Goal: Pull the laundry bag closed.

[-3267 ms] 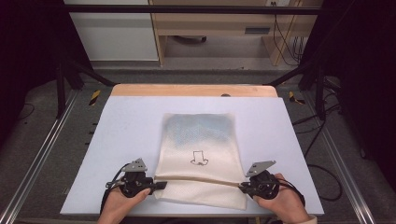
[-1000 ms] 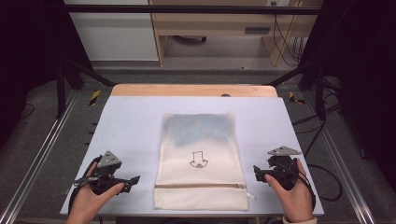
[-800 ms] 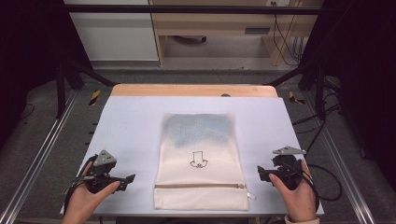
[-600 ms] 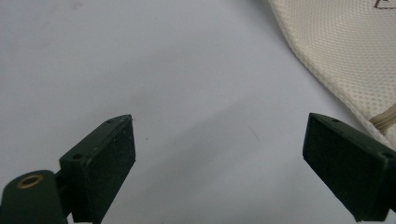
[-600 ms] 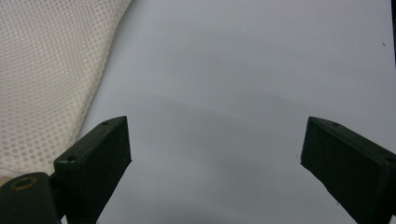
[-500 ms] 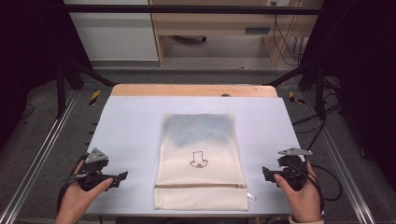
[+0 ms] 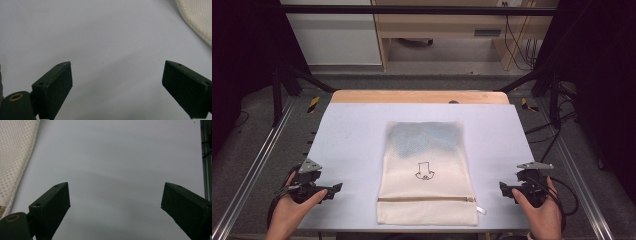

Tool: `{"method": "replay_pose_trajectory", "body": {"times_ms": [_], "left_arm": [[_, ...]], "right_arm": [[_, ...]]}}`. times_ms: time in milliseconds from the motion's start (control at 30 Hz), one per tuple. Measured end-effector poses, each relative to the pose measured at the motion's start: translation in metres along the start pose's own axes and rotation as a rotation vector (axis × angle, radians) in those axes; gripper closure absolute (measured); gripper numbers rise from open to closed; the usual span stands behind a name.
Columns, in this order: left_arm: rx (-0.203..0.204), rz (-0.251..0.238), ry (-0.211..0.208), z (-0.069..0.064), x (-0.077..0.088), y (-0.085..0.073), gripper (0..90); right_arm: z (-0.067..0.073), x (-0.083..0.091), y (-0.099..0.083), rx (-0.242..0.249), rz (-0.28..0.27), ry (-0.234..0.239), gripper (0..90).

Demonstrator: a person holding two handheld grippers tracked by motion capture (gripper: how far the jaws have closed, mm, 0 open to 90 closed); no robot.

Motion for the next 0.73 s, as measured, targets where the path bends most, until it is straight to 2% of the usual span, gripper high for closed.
{"method": "replay_pose_trajectory", "body": {"times_ms": [300, 467, 733], "left_arm": [[0.006, 0.012, 0.036, 0.012, 0.001, -0.006, 9.3], [0.01, 0.023, 0.051, 0.018, 0.002, -0.011, 9.3], [0.003, 0.034, 0.061, 0.019, 0.001, -0.013, 9.2]], "right_arm": [[-0.002, -0.005, -0.012, -0.011, 0.039, 0.001, 9.1], [-0.001, -0.006, -0.018, -0.002, 0.054, 0.015, 9.0], [0.003, -0.007, -0.026, 0.013, 0.075, 0.026, 8.9]]}}
Point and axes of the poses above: each handheld gripper's, and its own axes: x roughly backward along the jaws, y roughly out of its top, z roughly to its left, the point moved 9 cm from there along -x, roughly forward along the jaws, and after that the axes turned 2 degrees about -z, right-handed, at the moved point
